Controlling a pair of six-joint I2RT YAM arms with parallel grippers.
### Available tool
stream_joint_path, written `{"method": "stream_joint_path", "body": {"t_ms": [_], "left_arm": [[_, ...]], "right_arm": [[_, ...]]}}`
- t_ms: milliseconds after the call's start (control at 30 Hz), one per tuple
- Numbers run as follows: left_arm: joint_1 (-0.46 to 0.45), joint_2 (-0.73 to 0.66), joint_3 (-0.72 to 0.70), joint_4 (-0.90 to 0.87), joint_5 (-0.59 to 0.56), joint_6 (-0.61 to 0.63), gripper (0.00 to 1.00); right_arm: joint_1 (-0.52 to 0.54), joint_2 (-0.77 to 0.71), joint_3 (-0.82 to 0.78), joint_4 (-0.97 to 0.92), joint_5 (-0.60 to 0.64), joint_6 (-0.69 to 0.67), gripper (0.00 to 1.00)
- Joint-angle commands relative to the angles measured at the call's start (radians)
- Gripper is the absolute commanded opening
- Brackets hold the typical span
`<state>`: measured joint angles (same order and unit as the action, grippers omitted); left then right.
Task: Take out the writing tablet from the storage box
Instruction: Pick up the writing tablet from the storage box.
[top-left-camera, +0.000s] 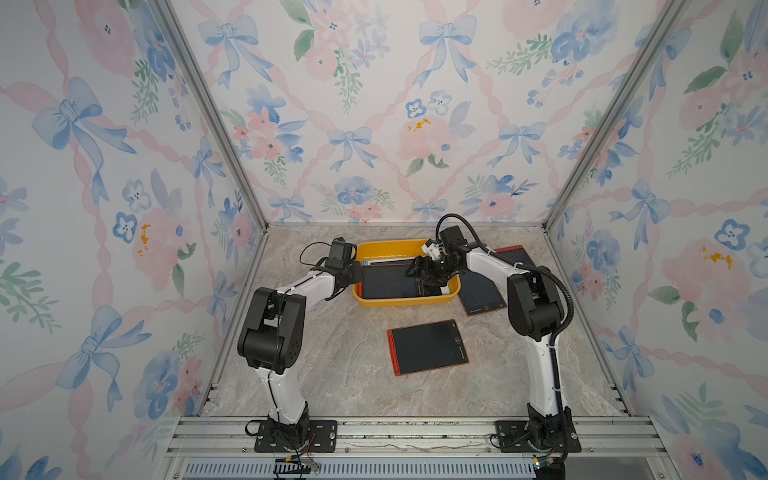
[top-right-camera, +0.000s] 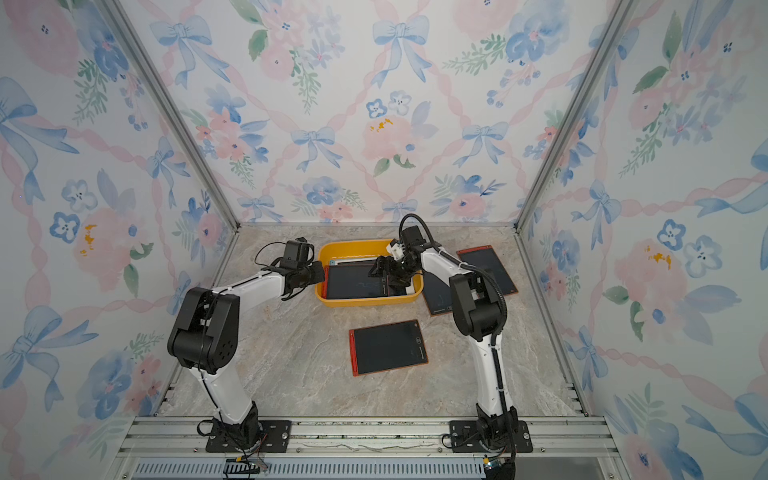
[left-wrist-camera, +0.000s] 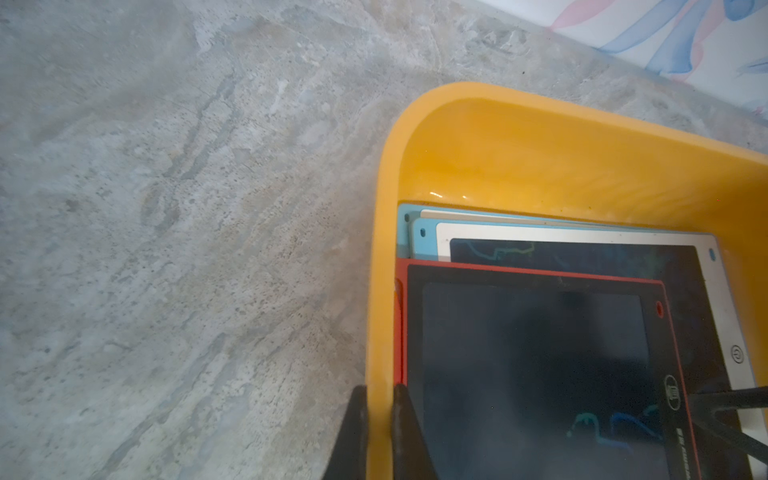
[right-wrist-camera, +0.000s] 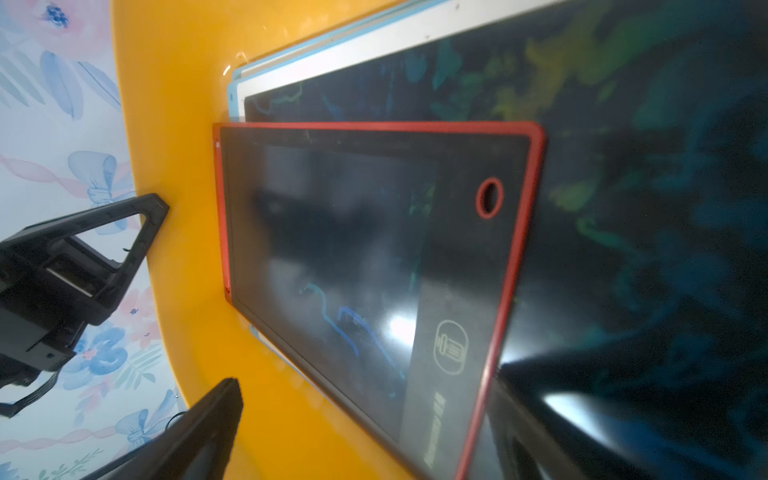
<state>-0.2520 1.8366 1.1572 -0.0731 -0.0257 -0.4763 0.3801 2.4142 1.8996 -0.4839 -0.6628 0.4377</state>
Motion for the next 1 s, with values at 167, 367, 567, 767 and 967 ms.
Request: {"method": "stream_joint_path", "body": {"t_ms": [167, 367, 567, 767, 967], "left_arm": [[-0.014, 0.044, 0.015, -0.040, 0.022, -0.004, 0.00], [-0.014, 0.041, 0.012, -0.040, 0.020, -0.004, 0.00], [-0.015, 0.042, 0.012, -0.040, 0.019, -0.004, 0.00], [-0.015, 0.042, 0.013, -0.040, 0.018, -0.003, 0.00], [-0.015, 0.042, 0.012, -0.040, 0.018, -0.004, 0.00]], "right_arm": [[0.002, -0.019, -0.117, 0.094, -0.101, 0.044, 0.93], [-0.010, -0.065, -0.191, 0.266, -0.192, 0.119, 0.88], [-0.015, -0.100, -0.197, 0.282, -0.196, 0.120, 0.86], [-0.021, -0.134, -0.196, 0.286, -0.195, 0.129, 0.84], [-0.029, -0.159, -0.202, 0.285, -0.187, 0.135, 0.83]]}}
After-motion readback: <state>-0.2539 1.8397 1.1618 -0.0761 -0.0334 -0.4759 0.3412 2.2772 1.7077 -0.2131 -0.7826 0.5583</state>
